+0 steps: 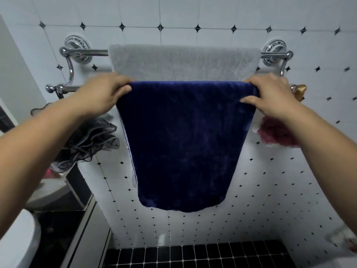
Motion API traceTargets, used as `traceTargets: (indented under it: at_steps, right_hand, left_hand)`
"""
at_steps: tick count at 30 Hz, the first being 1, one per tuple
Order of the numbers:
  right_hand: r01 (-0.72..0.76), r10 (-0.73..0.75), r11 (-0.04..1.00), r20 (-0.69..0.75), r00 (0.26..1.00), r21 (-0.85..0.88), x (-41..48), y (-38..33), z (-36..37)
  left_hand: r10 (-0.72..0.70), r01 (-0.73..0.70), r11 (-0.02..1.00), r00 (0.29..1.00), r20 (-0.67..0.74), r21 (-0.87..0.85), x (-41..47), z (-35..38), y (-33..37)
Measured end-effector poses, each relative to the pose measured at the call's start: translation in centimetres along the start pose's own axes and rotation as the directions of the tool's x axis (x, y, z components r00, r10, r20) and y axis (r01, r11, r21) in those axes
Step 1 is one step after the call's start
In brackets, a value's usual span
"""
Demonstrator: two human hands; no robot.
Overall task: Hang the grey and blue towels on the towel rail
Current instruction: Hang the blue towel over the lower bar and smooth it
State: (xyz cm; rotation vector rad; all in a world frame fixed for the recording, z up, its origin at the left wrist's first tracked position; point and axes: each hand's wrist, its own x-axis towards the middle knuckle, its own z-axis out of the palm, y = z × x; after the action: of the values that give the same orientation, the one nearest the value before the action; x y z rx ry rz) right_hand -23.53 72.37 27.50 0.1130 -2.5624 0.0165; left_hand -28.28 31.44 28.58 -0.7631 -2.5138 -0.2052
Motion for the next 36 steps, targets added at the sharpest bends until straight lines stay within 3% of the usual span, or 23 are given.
traceTargets:
  at_steps: [2,4,5,6,7,9,10,12,14,17,22,31,34,36]
  right_hand:
    - [-0.034,0.04,0.999,-0.217,0.975,0.031,-2.1,-0.5,1.2]
    - [-0.059,0.173,0.969,-0.483,0.859,0.242,-6.1,-1.3,3.7]
    - [-0.067,0.274,0.918,-0.505,0.819,0.39,-8.2,-1.7,5.5]
    - [-0.117,0.388,0.831,-0.416,0.822,0.544,-10.1,-2.1,7.6]
    - [-0.227,0.482,0.718,-0.234,0.845,0.659,-11.3,-2.5,9.6]
    - [-0.461,0.514,0.536,0.159,0.843,0.707,-12.1,-2.7,12.7]
    - [-0.514,0.492,0.45,0.278,0.825,0.731,-11.8,-2.6,13.5]
    - [-0.533,0.427,0.295,0.39,0.816,0.793,-10.6,-1.8,14.1]
    - [-0.524,0.35,0.29,0.421,0.837,0.801,-9.9,-0.8,14.4]
    - [-0.513,0.266,0.337,0.443,0.856,0.789,-10.5,-0.2,14.9]
    - [-0.495,0.186,0.259,0.46,0.868,0.83,-10.7,-0.1,14.6]
    - [-0.161,0.273,-0.099,0.183,0.944,0.982,-6.9,-0.5,11.5]
    - [-0.127,0.228,-0.349,0.215,0.95,0.929,-5.8,0.0,10.2]
    - [-0.177,0.225,-0.374,0.275,0.935,0.91,-5.6,0.4,9.9]
  left_hand:
    - [0.007,0.003,0.999,0.961,-0.275,0.038,-1.6,1.1,0.7]
    - [-0.125,0.031,0.983,0.833,-0.539,-0.18,-5.2,3.4,2.9]
    - [-0.234,0.041,0.945,0.776,-0.586,-0.323,-7.3,5.1,4.3]
    - [-0.354,0.085,0.887,0.756,-0.551,-0.454,-9.3,7.2,5.5]
    - [-0.484,0.186,0.8,0.762,-0.431,-0.57,-10.8,9.5,6.4]
    - [-0.672,0.473,0.59,0.737,-0.073,-0.655,-11.9,13.0,7.0]
    - [-0.715,0.582,0.498,0.695,0.075,-0.643,-11.6,14.0,6.6]
    - [-0.725,0.627,0.359,0.654,0.216,-0.692,-10.3,15.0,5.3]
    - [-0.701,0.572,0.285,0.672,0.24,-0.769,-9.0,15.2,4.0]
    - [-0.657,0.53,0.343,0.725,0.206,-0.775,-8.4,16.3,2.0]
    - [-0.626,0.551,0.4,0.748,0.221,-0.733,-8.6,17.0,0.2]
    - [-0.679,0.554,0.292,0.694,0.238,-0.78,-8.2,17.1,0.7]
    - [-0.686,0.564,0.284,0.685,0.247,-0.775,-8.0,16.9,0.8]
    - [-0.695,0.571,0.325,0.685,0.219,-0.754,-8.0,16.8,0.9]
